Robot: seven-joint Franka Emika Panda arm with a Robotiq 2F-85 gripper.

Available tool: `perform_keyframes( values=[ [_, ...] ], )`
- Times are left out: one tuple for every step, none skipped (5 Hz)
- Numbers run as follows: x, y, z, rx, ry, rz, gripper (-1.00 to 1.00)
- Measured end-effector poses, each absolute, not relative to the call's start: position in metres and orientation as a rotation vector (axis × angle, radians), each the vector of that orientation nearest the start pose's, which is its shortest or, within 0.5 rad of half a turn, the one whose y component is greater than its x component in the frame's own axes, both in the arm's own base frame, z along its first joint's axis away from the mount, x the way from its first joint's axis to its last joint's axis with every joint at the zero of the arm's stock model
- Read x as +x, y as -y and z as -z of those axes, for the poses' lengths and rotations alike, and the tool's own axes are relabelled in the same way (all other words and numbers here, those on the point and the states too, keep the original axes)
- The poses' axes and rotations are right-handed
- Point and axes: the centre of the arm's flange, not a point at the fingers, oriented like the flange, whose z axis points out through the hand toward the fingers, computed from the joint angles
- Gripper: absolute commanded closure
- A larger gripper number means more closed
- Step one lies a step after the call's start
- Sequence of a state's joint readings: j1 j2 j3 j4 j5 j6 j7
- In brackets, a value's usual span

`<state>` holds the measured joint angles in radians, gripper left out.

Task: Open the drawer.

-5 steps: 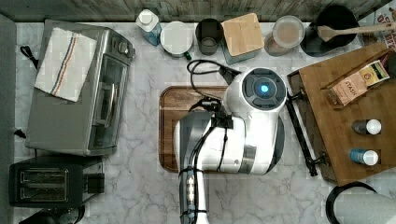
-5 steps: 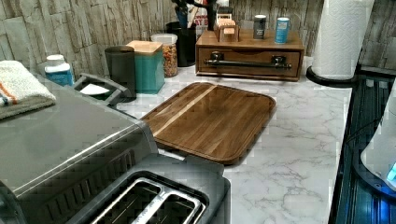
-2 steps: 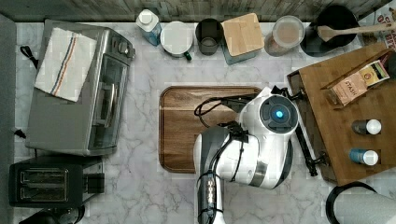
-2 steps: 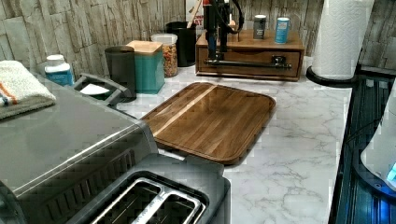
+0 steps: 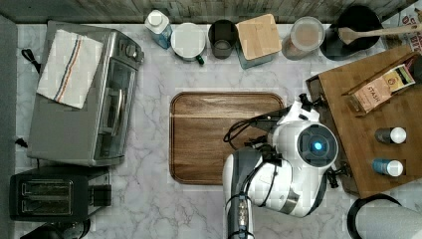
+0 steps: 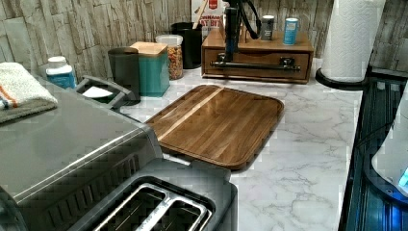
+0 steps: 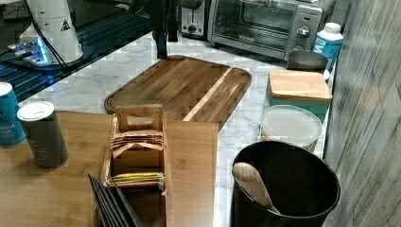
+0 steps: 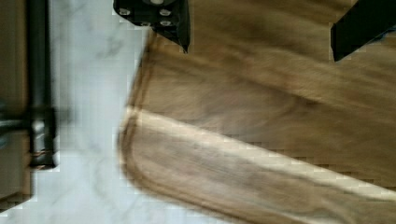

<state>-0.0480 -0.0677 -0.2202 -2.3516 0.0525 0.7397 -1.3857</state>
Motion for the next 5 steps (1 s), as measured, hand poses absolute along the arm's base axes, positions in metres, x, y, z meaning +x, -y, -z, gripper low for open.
perform_keyframes(
  values=[
    [0.470,0.160,-0.350,-3.110,0.438,0.162,-1.00],
    [0.459,0.182,-0.337,-3.124,0.453,0.133,-1.00],
    [0.456,0.200,-0.326,-3.127,0.587,0.150,-1.00],
    [0.454,0.217,-0.314,-3.149,0.629,0.165,-1.00],
    [0.448,0.233,-0.301,-3.141,0.624,0.164,-1.00]
  ],
)
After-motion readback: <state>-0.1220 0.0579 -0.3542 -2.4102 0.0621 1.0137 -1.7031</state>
